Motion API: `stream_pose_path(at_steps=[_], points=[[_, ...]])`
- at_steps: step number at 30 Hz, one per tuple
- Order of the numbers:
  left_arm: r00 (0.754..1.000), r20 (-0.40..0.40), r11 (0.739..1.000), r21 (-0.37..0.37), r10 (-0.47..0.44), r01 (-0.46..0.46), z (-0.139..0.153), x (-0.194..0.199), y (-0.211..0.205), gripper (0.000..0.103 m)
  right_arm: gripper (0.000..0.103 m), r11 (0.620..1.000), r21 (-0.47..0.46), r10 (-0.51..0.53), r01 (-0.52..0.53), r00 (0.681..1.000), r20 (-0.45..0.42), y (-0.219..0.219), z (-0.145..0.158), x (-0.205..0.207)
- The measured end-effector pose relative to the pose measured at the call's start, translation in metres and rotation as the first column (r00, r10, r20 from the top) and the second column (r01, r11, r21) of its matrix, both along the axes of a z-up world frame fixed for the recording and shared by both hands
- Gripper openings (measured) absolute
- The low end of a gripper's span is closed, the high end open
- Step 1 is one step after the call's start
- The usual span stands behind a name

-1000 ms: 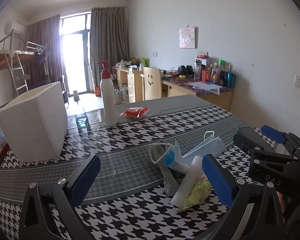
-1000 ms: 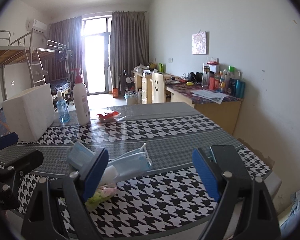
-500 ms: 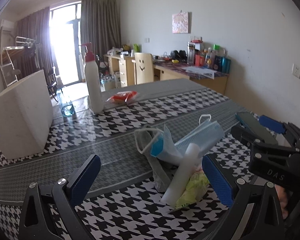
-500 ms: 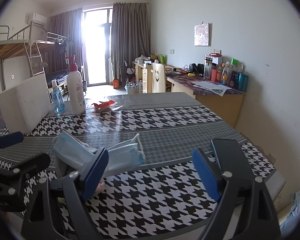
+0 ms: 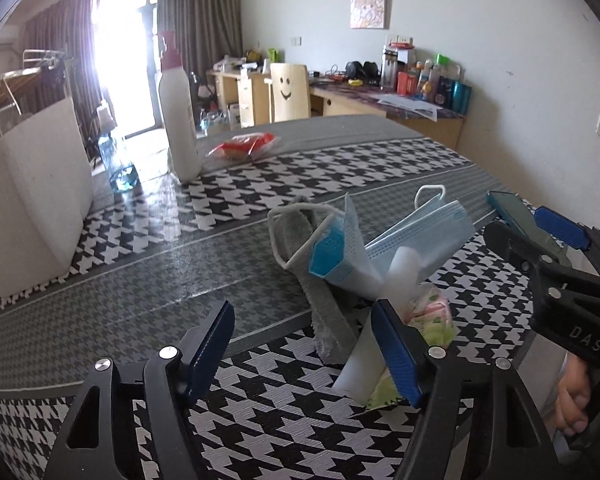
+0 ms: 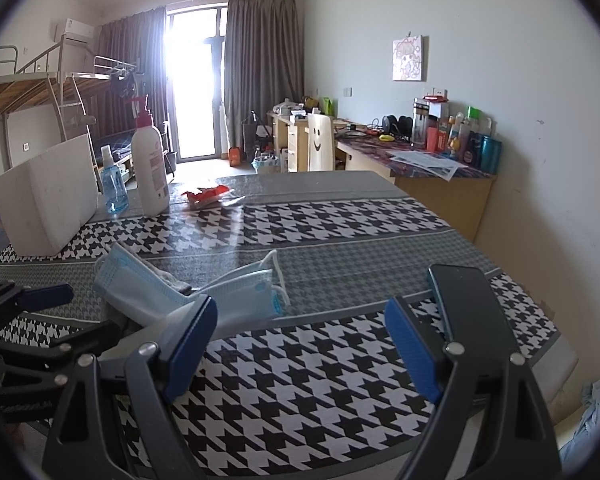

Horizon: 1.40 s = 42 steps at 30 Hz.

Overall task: Organize soft objects
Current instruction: 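Grasp the grey cloth with the left tool while the right tool grasps a blue face mask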

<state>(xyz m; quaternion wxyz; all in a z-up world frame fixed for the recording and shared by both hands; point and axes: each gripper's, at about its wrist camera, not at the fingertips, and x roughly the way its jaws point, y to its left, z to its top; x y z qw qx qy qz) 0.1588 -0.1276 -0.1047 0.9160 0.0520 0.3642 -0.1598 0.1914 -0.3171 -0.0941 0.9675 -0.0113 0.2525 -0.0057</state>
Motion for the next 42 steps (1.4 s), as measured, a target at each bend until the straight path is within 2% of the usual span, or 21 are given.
stream_pose_path(at_steps=[4, 9, 11, 15, 17, 23, 27, 29, 30, 31, 32, 34, 37, 42], points=[[1.000, -0.016, 1.000, 0.001, 0.015, -0.015, -0.004, 0.005, -0.001, 0.070, 0.089, 1.000, 0.005, 0.009, -0.009, 1.000, -0.012, -0.001, 0.000, 0.005], [0.998, -0.055, 1.000, -0.022, 0.001, -0.003, -0.008, 0.014, -0.002, 0.058, 0.089, 0.999, 0.032, 0.025, -0.024, 0.999, -0.039, -0.002, -0.002, 0.015], [0.998, -0.068, 0.999, -0.041, -0.003, 0.001, -0.008, 0.016, -0.002, 0.048, 0.089, 0.999, 0.042, 0.031, -0.029, 0.998, -0.055, -0.003, -0.002, 0.019], [0.996, -0.090, 0.998, -0.063, -0.027, 0.021, -0.010, 0.020, -0.005, 0.039, 0.089, 0.998, 0.061, 0.036, -0.030, 0.995, -0.092, -0.007, -0.005, 0.029], [0.994, -0.104, 0.996, -0.079, -0.043, 0.035, -0.010, 0.022, -0.007, 0.028, 0.089, 0.997, 0.072, 0.042, -0.035, 0.993, -0.108, -0.009, -0.007, 0.033], [0.993, -0.098, 0.995, -0.079, -0.061, 0.053, -0.010, 0.027, -0.012, 0.016, 0.088, 0.993, 0.094, 0.083, -0.068, 0.984, -0.160, -0.008, -0.013, 0.045], [0.993, -0.096, 0.995, -0.085, -0.069, 0.060, -0.011, 0.028, -0.011, 0.014, 0.073, 0.988, 0.124, 0.116, -0.093, 0.974, -0.196, -0.007, -0.017, 0.053], [0.993, -0.097, 0.994, -0.087, -0.067, 0.059, -0.012, 0.029, -0.011, 0.014, 0.060, 0.984, 0.143, 0.141, -0.111, 0.965, -0.223, -0.005, -0.020, 0.056], [0.993, -0.097, 0.994, -0.087, -0.068, 0.059, -0.012, 0.029, -0.010, 0.014, 0.049, 0.982, 0.151, 0.150, -0.117, 0.962, -0.230, -0.004, -0.020, 0.057], [0.993, -0.094, 0.995, -0.085, -0.067, 0.059, -0.012, 0.029, -0.010, 0.014, 0.041, 0.980, 0.158, 0.155, -0.120, 0.961, -0.231, -0.005, -0.020, 0.057], [0.994, -0.091, 0.995, -0.082, -0.067, 0.059, -0.011, 0.028, -0.010, 0.014, 0.037, 0.981, 0.158, 0.150, -0.116, 0.963, -0.224, -0.005, -0.019, 0.056], [0.994, -0.088, 0.995, -0.083, -0.066, 0.059, -0.012, 0.028, -0.009, 0.013, 0.019, 0.980, 0.157, 0.151, -0.120, 0.968, -0.203, -0.005, -0.015, 0.051], [0.995, -0.082, 0.995, -0.083, -0.062, 0.055, -0.011, 0.027, -0.008, 0.005, 0.009, 0.976, 0.179, 0.153, -0.122, 0.973, -0.173, -0.009, -0.005, 0.045], [0.996, -0.059, 0.994, -0.092, -0.070, 0.064, -0.005, 0.020, -0.006, 0.004, 0.006, 0.984, 0.146, 0.121, -0.104, 0.986, -0.115, -0.009, 0.011, 0.033]])
